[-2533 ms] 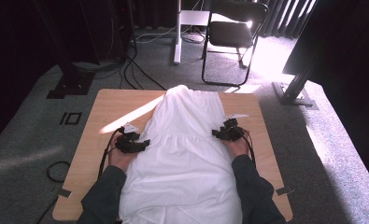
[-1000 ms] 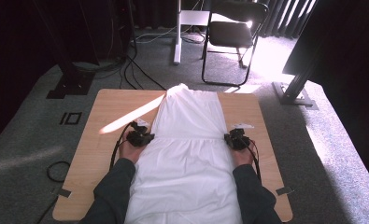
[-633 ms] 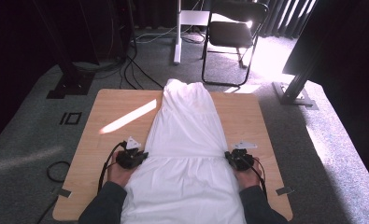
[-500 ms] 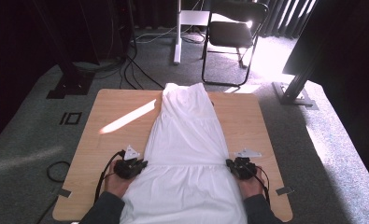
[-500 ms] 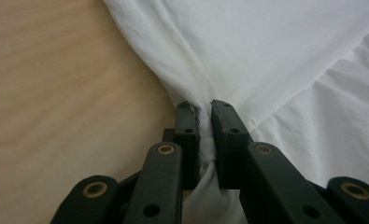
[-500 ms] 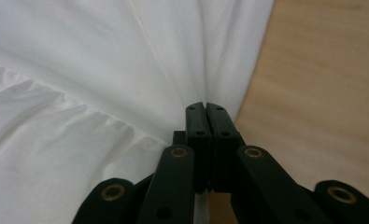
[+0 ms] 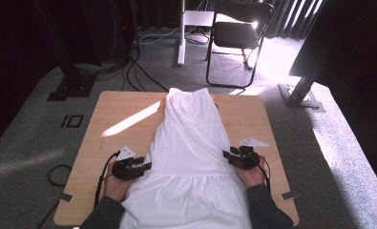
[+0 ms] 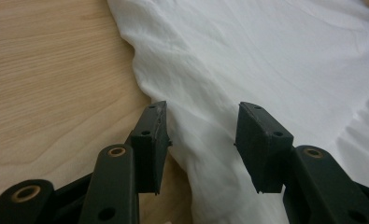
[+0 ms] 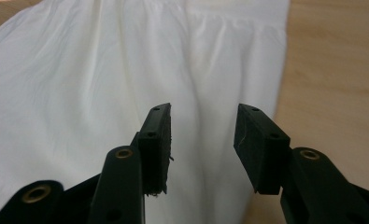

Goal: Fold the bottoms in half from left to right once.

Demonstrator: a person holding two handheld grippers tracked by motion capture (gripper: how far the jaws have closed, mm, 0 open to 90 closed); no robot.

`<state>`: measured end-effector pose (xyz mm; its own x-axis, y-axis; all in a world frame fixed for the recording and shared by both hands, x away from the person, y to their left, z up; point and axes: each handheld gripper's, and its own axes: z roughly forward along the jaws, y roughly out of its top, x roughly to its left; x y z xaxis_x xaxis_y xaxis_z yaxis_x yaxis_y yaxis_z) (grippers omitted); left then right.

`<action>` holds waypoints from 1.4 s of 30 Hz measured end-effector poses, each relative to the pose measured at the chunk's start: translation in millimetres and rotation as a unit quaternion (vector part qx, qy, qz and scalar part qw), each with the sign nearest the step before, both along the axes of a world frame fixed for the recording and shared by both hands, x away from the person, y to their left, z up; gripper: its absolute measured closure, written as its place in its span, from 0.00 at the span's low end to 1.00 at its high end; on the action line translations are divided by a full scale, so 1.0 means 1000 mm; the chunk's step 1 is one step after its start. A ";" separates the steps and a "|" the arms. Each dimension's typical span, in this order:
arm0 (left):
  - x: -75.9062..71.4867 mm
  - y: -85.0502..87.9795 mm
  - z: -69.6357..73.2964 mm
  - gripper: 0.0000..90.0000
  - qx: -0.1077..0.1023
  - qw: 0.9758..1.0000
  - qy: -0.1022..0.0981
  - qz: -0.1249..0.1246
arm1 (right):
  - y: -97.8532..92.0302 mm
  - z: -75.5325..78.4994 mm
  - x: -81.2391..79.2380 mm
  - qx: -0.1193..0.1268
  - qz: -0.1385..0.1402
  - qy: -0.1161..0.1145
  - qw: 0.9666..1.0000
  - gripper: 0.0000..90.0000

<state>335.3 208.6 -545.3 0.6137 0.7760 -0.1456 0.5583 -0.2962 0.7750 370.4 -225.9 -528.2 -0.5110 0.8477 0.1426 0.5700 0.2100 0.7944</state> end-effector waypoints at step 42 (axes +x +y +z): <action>0.094 -0.065 0.028 0.41 0.063 0.998 -0.026 -0.005 | -0.011 -0.028 0.063 -0.049 -0.069 0.027 0.996 0.97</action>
